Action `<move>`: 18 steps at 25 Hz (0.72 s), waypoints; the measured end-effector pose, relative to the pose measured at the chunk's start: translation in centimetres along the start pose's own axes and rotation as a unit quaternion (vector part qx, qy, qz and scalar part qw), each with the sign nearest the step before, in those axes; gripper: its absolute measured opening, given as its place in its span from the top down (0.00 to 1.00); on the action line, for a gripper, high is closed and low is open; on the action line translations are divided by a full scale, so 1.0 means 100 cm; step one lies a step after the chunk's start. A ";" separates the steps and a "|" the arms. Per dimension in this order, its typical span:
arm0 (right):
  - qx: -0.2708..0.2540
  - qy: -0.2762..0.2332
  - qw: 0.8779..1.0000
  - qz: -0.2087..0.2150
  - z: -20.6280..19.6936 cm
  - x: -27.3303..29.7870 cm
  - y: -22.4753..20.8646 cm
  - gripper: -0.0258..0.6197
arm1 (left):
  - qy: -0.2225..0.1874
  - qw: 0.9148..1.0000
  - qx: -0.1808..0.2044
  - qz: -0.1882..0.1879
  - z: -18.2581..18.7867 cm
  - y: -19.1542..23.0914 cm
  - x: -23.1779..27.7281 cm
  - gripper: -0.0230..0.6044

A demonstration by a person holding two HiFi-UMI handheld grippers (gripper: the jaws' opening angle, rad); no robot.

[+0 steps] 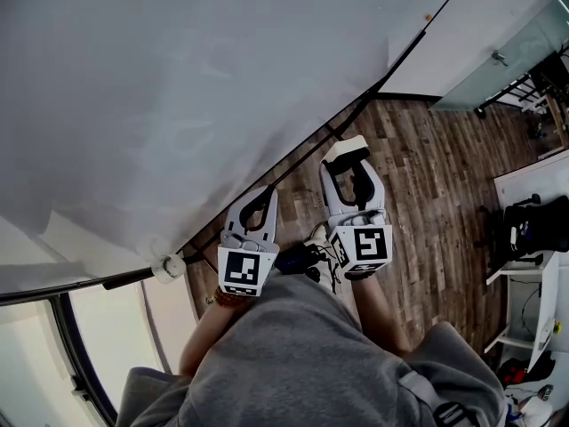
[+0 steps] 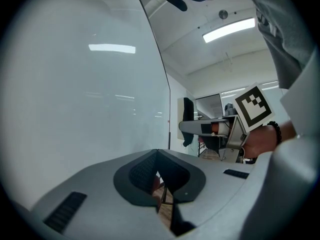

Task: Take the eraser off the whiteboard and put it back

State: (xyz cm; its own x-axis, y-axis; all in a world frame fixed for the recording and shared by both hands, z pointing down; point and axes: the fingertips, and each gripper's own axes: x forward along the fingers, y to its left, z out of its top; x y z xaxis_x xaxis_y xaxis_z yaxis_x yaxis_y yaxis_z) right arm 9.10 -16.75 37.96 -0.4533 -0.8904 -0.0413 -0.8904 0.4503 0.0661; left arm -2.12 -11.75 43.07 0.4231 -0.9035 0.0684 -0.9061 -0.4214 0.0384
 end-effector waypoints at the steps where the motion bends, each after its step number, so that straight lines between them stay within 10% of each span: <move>1: 0.000 -0.001 1.000 0.000 0.000 0.001 0.000 0.59 | -0.001 1.000 -0.002 0.001 0.001 0.001 0.000 0.95; 18: 0.000 0.001 1.000 0.012 -0.002 0.015 -0.003 0.59 | 0.003 1.000 -0.001 0.019 -0.003 0.012 0.007 0.95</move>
State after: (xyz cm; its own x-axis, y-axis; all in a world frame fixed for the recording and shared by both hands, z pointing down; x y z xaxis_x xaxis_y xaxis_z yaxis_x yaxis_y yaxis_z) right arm 8.69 -18.25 38.08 -0.4739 -0.8797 -0.0382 -0.8796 0.4709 0.0679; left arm -2.95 -12.86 43.42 0.3886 -0.9184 0.0751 -0.9214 -0.3867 0.0384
